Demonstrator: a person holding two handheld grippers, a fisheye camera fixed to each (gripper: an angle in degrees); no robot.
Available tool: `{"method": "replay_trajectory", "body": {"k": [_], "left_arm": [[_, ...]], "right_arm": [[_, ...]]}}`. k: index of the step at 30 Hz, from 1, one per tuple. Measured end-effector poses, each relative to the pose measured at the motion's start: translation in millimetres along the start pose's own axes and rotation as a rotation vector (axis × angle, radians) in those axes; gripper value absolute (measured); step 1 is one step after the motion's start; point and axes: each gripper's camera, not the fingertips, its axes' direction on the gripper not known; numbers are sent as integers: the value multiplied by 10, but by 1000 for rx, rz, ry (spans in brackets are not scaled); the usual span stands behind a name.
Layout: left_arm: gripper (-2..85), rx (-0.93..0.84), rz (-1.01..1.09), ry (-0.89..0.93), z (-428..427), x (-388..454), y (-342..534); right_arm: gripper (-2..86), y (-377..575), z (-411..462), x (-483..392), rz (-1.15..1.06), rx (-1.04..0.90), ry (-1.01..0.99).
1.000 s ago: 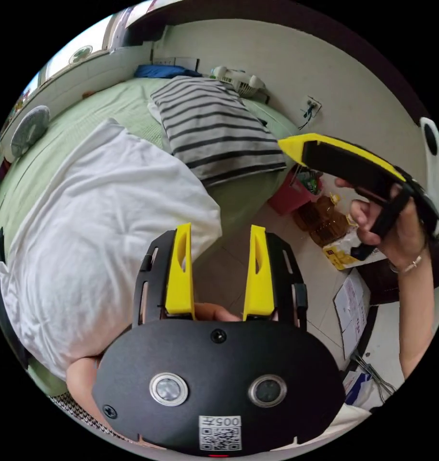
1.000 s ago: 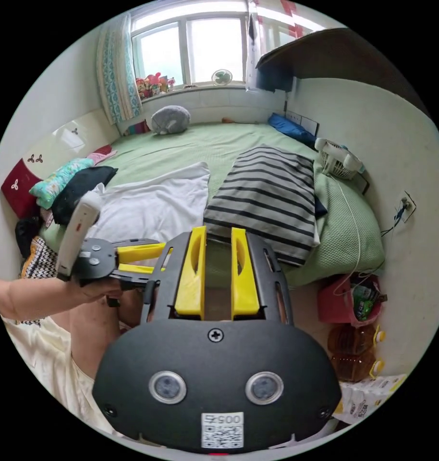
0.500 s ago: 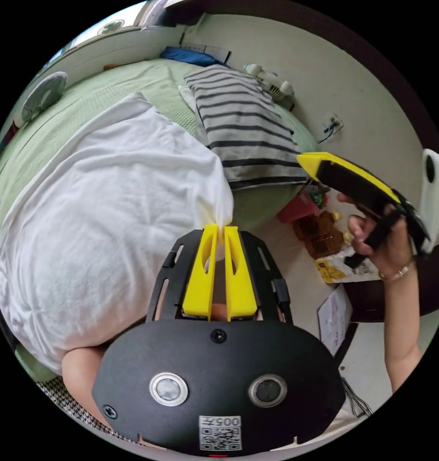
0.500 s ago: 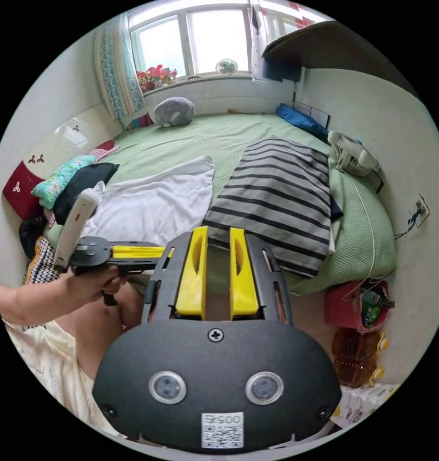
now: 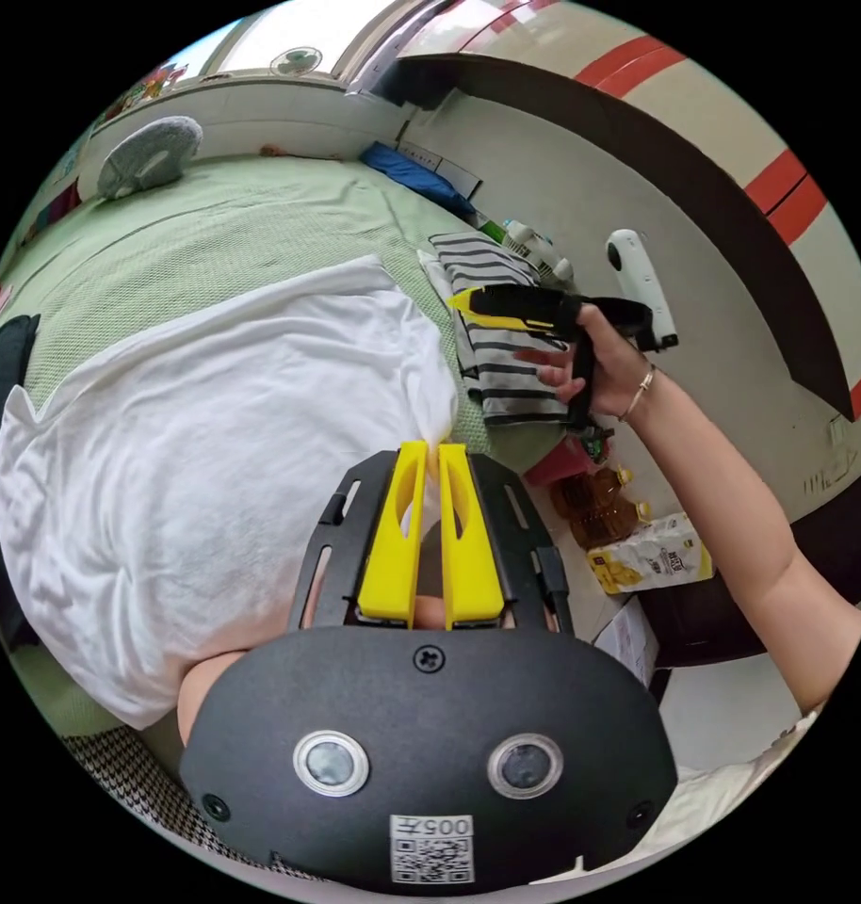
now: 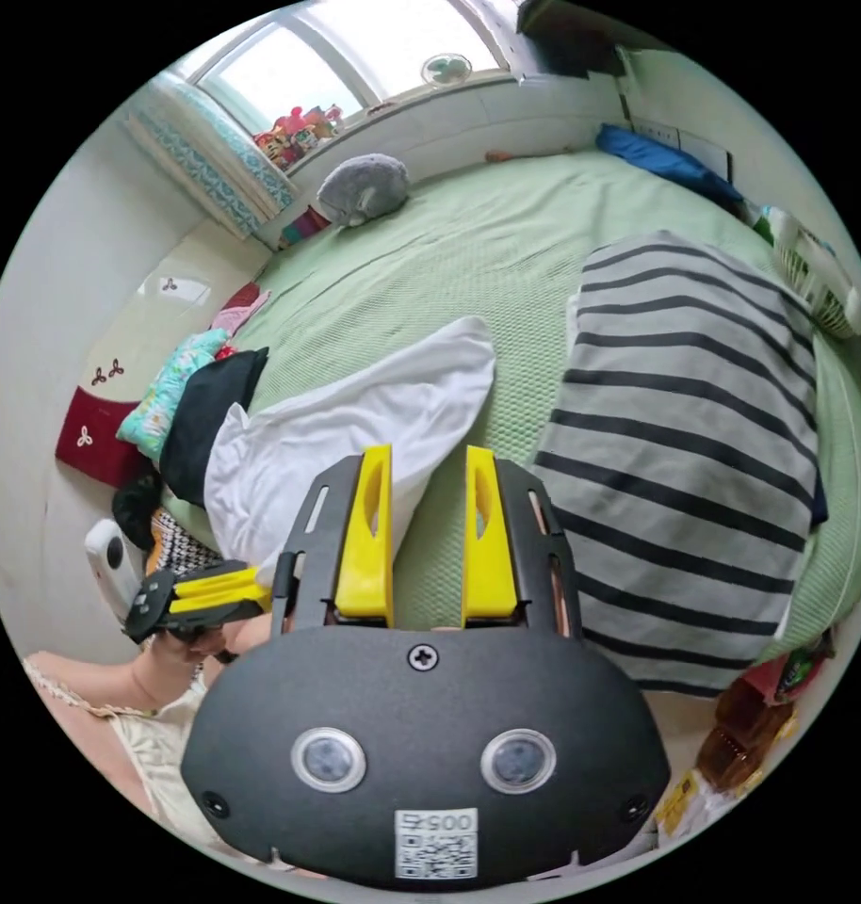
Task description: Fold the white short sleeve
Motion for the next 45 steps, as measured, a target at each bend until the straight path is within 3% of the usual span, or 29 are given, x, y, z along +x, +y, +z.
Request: {"method": "replay_trajectory", "body": {"k": [16,22,45], "left_arm": [[34,25,-24,71,-391,-329,102],[34,30,-18,68,-575,-310,142],[26,56,155,245,-1108,612,-288]], "right_arm": [[76,-771,492,180,190,-89,-124],[19,-955,500,-8,175,-73,-125],[-14,-1105,-953,-393,274,114,170]]}}
